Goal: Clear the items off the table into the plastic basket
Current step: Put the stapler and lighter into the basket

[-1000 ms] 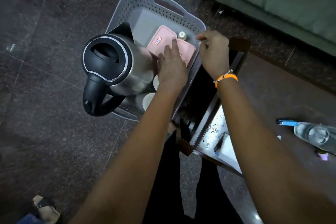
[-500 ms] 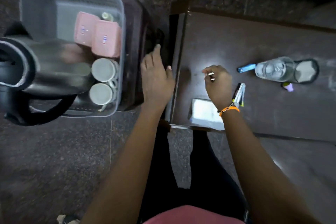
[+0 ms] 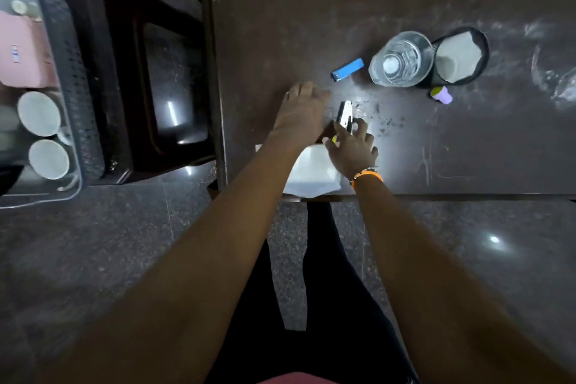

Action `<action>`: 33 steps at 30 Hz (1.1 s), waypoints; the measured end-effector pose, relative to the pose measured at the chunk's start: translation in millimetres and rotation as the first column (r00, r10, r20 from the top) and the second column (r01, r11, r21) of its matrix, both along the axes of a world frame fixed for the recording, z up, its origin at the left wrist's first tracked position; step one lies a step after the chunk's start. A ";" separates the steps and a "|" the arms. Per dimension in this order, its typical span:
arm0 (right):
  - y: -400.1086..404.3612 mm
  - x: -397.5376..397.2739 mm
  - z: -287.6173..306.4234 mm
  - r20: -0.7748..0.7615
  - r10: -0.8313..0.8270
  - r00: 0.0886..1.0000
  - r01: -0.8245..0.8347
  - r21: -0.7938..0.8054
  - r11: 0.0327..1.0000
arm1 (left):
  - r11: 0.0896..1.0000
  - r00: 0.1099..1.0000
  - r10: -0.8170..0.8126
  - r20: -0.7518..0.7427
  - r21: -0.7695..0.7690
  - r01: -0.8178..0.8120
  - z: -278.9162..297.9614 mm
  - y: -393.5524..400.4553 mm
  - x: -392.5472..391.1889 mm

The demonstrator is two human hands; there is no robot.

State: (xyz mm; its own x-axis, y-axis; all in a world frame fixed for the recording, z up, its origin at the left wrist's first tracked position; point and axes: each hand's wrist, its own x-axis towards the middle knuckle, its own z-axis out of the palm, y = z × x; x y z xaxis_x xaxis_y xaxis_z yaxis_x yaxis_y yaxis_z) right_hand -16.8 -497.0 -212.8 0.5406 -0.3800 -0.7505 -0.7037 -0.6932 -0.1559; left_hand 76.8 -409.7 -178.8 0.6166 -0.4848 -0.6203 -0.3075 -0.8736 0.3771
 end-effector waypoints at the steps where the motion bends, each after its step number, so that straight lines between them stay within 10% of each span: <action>1: -4.3 -3.2 -3.9 -0.001 0.013 1.000 -0.013 -0.004 1.000 | 1.000 1.000 -0.011 -0.001 0.008 0.011 -3.2 -9.9 1.7; 16: -73.2 -9.7 -17.2 0.169 0.020 0.985 -0.024 0.025 0.999 | 0.979 0.977 0.202 -0.068 -0.019 -0.203 -44.0 -73.3 8.9; 22: -49.4 1.7 11.2 0.400 -0.279 0.873 0.190 0.247 0.950 | 0.845 0.859 0.513 0.005 -0.180 -0.503 -16.4 -27.8 -6.6; 33: 80.5 73.7 100.9 0.090 -0.629 0.772 0.309 0.812 0.495 | 0.474 0.489 0.871 0.049 -0.348 -0.809 72.3 132.7 -10.3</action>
